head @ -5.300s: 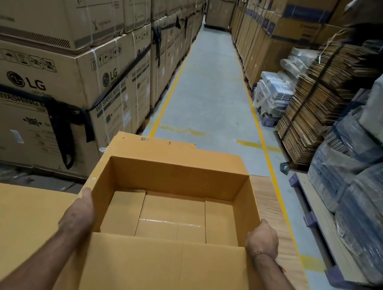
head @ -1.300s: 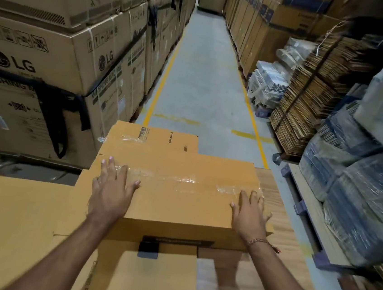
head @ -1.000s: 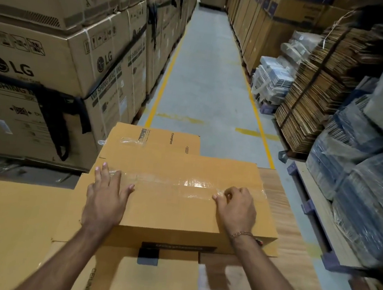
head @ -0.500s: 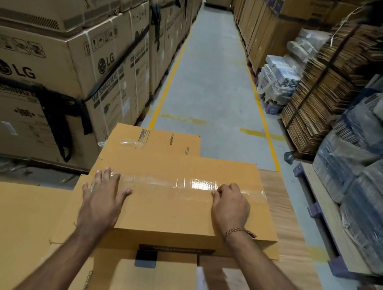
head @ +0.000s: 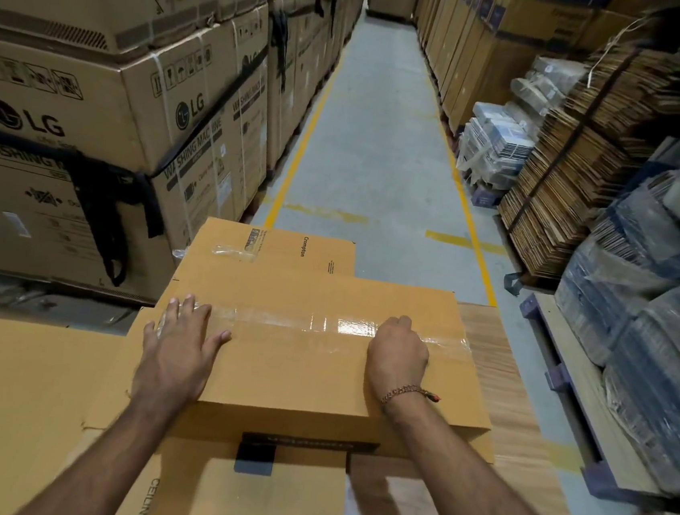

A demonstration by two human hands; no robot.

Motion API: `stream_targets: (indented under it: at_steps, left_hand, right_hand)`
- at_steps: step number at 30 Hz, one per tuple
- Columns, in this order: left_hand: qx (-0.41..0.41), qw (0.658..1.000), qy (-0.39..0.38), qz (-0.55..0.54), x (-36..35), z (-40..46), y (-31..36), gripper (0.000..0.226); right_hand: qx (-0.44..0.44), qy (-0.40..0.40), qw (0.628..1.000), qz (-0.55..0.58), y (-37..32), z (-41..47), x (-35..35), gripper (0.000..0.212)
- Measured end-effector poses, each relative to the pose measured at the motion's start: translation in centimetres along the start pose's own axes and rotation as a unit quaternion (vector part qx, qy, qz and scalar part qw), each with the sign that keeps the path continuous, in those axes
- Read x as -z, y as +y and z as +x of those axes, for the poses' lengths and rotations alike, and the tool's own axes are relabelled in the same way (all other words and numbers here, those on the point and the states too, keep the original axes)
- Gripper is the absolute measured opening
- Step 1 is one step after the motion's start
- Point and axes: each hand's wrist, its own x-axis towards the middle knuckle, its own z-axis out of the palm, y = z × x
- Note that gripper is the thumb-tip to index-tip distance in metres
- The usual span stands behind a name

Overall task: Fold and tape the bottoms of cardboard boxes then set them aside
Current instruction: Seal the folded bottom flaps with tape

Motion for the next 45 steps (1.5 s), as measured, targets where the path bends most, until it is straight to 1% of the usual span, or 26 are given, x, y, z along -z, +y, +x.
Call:
stream_targets:
  at_steps: [5,9,12,16,20,25,30,38,45]
  left_hand:
    - [-0.005,1.0,0.004,0.005,0.0,0.0,0.1,0.066]
    - [-0.006,1.0,0.003,0.001,-0.1,0.0,-0.1,0.066]
    - [-0.006,1.0,-0.003,0.006,-0.1,0.1,-0.2,0.067]
    - [-0.01,1.0,-0.002,0.012,-0.1,0.1,-0.2,0.068]
    - [-0.009,1.0,0.002,0.006,-0.2,0.1,-0.2,0.07]
    - [-0.007,1.0,0.0,0.011,-0.4,0.2,-0.2,0.072]
    - [-0.001,1.0,-0.005,0.012,-0.4,0.2,-0.2,0.071]
    - [-0.003,1.0,-0.004,0.004,-0.3,0.0,-0.3,0.071]
    - [-0.004,1.0,-0.005,-0.003,-0.3,0.0,-0.3,0.067]
  right_hand:
    - [-0.035,0.014,0.992,0.123,1.9,0.6,-0.9,0.021]
    - [-0.023,0.012,0.984,0.174,3.5,1.4,-0.9,0.02]
    - [-0.034,0.042,0.974,0.218,5.2,1.7,-0.3,0.016]
    - [-0.073,0.079,0.962,0.252,9.0,2.4,0.9,0.015]
    - [-0.13,0.093,0.959,0.235,13.1,3.1,1.9,0.013]
    - [-0.129,0.104,0.966,0.201,16.0,4.0,2.0,0.015]
    - [-0.163,0.116,0.958,0.207,17.9,5.0,1.9,0.016]
    - [-0.17,0.124,0.957,0.2,18.6,5.4,1.9,0.014]
    - [-0.198,0.125,0.956,0.175,19.9,5.8,2.9,0.022]
